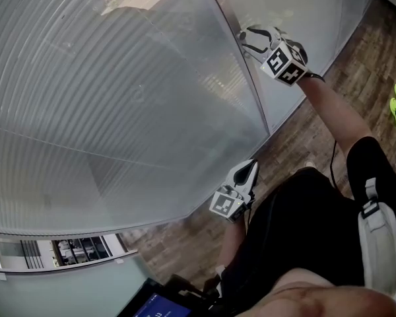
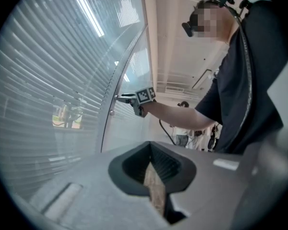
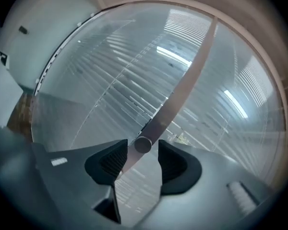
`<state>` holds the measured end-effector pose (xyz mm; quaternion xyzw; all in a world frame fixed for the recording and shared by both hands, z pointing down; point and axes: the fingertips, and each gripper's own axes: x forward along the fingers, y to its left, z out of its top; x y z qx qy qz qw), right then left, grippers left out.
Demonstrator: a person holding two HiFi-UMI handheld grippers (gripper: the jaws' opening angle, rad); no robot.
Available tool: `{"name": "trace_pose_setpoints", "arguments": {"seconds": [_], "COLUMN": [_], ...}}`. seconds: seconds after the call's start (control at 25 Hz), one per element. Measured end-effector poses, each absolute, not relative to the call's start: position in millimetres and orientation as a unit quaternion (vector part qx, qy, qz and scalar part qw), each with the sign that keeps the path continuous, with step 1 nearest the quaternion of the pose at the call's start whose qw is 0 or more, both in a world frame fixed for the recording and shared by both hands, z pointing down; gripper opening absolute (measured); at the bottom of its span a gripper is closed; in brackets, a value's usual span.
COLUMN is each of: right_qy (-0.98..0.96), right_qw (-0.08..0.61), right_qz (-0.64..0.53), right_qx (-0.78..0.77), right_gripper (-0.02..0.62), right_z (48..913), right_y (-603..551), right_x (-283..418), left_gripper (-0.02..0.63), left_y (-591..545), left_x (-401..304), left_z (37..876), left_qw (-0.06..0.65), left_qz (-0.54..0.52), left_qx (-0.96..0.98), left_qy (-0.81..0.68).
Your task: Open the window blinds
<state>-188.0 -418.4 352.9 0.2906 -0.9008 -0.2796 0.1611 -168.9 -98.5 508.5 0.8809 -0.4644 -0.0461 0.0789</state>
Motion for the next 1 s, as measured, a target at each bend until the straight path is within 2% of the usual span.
{"name": "trace_pose_setpoints", "arguments": {"seconds": [0.28,0.52,1.0], "right_qy": [-0.826,-0.756,-0.714], "right_qw": [0.235,0.271,0.298], "right_qz": [-0.426,-0.529,-0.577], "right_qx": [0.286,0.276,0.261], "right_gripper": [0.193,0.201,0.186], "right_z": [357,368,375], "right_y": [-415,-423,-432], "right_x": [-192,-197,-205], "left_gripper": [0.002,0.002,0.002], "left_y": [-98,-96,-95], "left_x": [-166,-173,-184], "left_z": [511,512,513], "left_qw": [0.078,0.080,0.084], "left_qz": [-0.038,-0.038,-0.040], "left_qx": [0.883,0.878,0.869], "left_qy": [-0.461,-0.470,-0.486]}}
